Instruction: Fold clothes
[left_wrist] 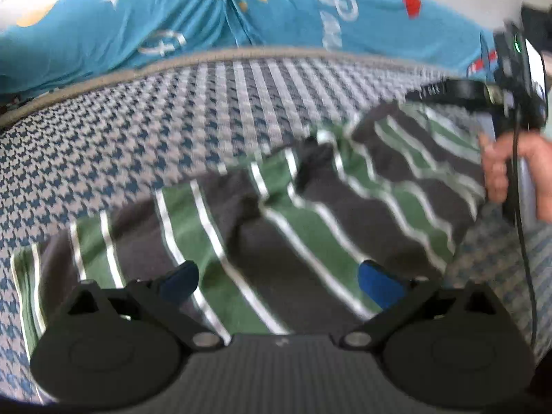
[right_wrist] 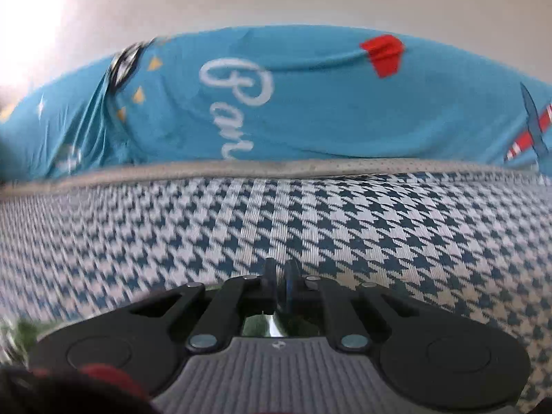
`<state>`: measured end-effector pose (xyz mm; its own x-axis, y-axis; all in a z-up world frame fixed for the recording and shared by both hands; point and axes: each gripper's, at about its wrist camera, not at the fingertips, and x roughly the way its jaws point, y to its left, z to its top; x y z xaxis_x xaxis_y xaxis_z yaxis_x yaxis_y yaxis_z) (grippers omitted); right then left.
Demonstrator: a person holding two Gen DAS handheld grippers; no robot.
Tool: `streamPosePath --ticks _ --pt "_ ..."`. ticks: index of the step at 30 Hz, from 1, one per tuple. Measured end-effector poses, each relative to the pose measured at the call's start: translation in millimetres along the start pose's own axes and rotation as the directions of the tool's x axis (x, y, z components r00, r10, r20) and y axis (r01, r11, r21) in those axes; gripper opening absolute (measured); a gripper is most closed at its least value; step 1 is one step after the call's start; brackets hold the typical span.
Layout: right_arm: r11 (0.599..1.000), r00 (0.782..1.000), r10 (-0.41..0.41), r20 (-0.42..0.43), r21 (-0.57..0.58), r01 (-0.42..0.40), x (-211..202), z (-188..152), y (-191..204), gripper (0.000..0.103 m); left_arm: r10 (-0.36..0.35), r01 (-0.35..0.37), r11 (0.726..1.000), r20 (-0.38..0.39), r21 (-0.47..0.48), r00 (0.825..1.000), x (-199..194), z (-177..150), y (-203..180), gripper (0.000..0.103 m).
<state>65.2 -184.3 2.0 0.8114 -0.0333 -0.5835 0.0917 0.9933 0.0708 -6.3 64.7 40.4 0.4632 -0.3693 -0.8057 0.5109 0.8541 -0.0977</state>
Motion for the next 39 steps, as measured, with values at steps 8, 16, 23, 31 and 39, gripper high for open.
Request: streamPosePath --ticks 8,16,23,31,39 --pt "0.980 0.979 0.200 0.023 0.002 -0.200 -35.0 12.3 4.2 0.007 -0.007 0.012 0.995 0.058 -0.096 0.998 9.6 13.6 9.2 0.103" --pt "0.864 0.885 0.451 -0.118 -0.192 -0.466 -60.8 -5.7 38.3 0.007 0.055 -0.049 0.993 0.052 -0.111 0.997 21.3 23.6 3.6 0.103" --pt "0.780 0.830 0.518 -0.207 -0.284 -0.558 -69.8 -26.4 67.7 0.007 0.084 -0.081 0.989 0.018 -0.120 0.996 27.0 23.6 6.4 0.103" --pt "0.775 0.848 0.474 -0.238 -0.345 -0.530 -56.3 -37.1 90.9 0.007 0.115 -0.114 0.981 0.000 -0.160 0.993 25.9 23.2 17.8 0.103" --pt "0.831 0.891 0.391 -0.229 -0.329 -0.449 -20.6 -38.8 108.0 0.007 0.147 -0.149 0.973 -0.027 -0.174 0.989 28.7 23.0 29.5 0.103"
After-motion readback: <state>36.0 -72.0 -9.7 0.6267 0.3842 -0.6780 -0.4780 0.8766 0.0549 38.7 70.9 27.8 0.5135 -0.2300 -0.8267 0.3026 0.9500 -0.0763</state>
